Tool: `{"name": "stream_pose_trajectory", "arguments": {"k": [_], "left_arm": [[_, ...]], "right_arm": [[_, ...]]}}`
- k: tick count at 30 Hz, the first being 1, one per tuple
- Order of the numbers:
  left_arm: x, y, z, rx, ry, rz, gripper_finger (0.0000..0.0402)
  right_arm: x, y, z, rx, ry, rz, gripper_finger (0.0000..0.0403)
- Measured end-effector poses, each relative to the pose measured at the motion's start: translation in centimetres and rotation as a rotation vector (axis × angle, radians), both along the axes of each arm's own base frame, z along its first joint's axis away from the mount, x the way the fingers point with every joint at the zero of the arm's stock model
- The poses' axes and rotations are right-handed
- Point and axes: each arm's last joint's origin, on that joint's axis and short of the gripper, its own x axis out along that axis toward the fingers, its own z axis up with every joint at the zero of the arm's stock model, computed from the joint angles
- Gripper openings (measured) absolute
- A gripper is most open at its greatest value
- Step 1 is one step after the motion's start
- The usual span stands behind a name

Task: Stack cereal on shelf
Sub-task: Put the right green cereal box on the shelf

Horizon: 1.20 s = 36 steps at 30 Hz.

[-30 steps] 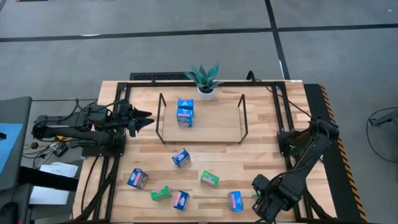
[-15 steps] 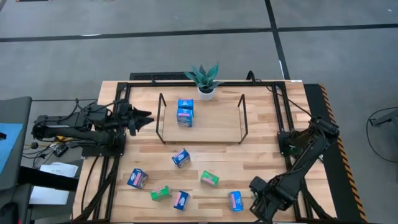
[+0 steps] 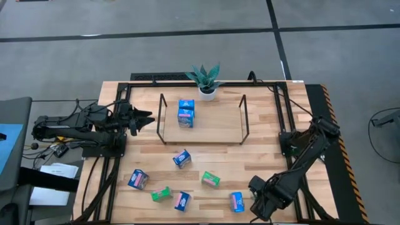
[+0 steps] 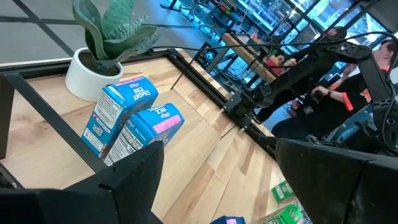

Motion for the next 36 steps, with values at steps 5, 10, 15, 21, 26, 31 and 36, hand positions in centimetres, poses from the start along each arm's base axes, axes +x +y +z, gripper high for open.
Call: {"name": "stream_pose_trajectory", "arguments": {"k": [5,10,15,21,26,31,36], "left_arm": [[0.0,0.0,0.0,0.000,0.000,0.000,0.0300],[0.0,0.0,0.0,0.000,0.000,0.001,0.0300],[0.0,0.0,0.0,0.000,0.000,0.001,0.0300],[0.0,0.0,0.0,0.000,0.000,0.001,0.0300],[0.0,0.0,0.0,-0.007,-0.002,-0.001,0.0300],[0.0,0.0,0.0,-0.008,-0.002,-0.004,0.0300],[0.0,0.0,0.0,-0.008,-0.002,-0.003,0.0300]], "right_arm": [[0.7,-0.7,0.4,0.016,-0.021,0.047,0.0147],[1.0,-2.4,2.1,0.030,-0.051,0.082,0.0125],[0.5,-5.4,4.4,0.012,-0.050,0.099,0.0124],[0.0,-10.3,7.5,-0.043,-0.140,0.100,0.0129],[0.3,-14.4,9.6,-0.054,-0.282,0.123,0.0123],[1.6,-18.0,10.9,-0.084,-0.433,0.158,0.0122],[3.4,-21.0,12.1,-0.157,-0.558,0.255,0.0126]]}}
